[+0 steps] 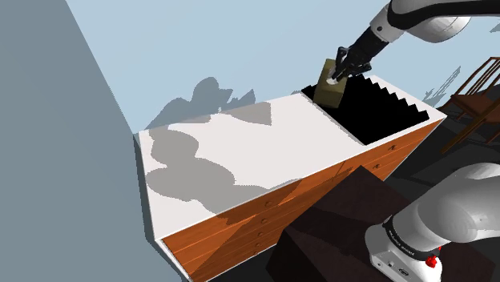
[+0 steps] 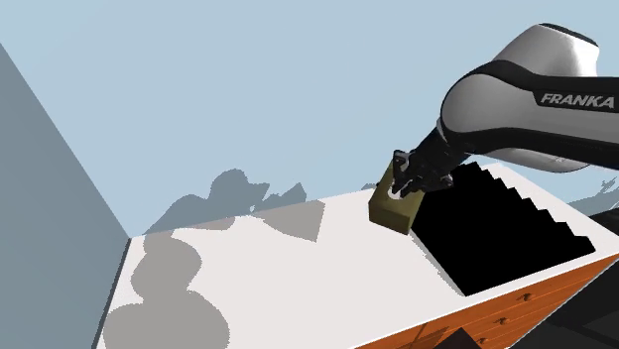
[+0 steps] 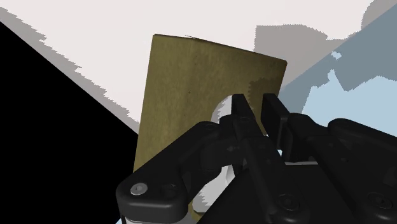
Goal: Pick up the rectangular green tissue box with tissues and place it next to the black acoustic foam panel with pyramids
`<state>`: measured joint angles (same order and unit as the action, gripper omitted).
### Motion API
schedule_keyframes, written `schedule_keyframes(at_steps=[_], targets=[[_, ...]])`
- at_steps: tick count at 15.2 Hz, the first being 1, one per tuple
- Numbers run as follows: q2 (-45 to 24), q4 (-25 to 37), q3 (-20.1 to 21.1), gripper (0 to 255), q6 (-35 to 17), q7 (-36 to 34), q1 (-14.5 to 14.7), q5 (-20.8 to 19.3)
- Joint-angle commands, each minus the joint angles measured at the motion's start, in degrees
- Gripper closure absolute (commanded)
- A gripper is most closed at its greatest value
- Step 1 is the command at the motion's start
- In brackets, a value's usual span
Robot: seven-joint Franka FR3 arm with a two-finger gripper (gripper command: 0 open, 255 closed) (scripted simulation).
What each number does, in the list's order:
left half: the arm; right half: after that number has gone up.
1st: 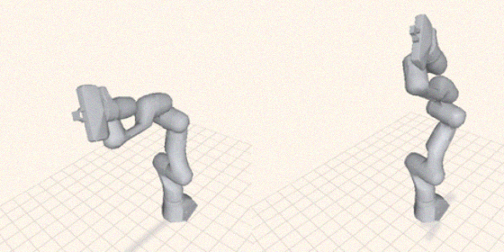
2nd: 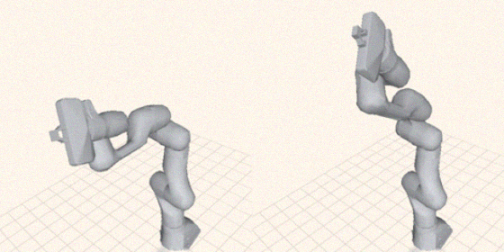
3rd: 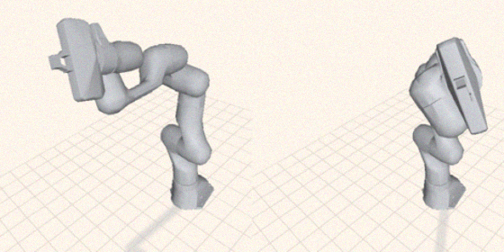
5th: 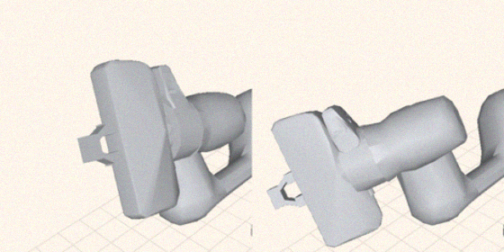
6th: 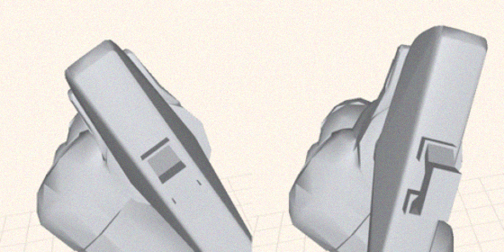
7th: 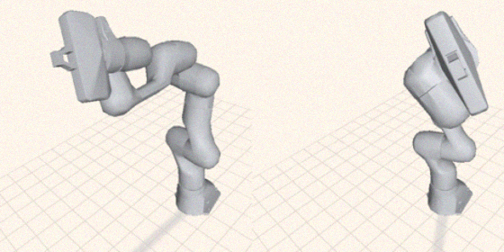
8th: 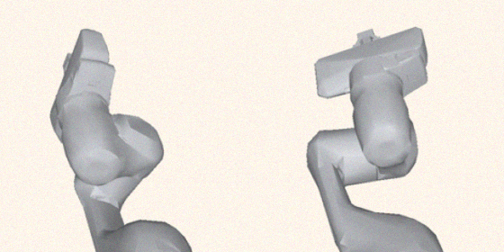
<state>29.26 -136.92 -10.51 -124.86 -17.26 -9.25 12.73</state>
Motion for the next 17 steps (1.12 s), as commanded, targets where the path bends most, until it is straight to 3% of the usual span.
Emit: schedule_keyframes(at_steps=[1, 17], targets=[[-0.1, -1.4, 0.0, 255, -1.6, 0.4, 0.1, 0.2], [-4.2, -10.5, -1.5, 255, -14.3, 5.1, 1.6, 3.4]])
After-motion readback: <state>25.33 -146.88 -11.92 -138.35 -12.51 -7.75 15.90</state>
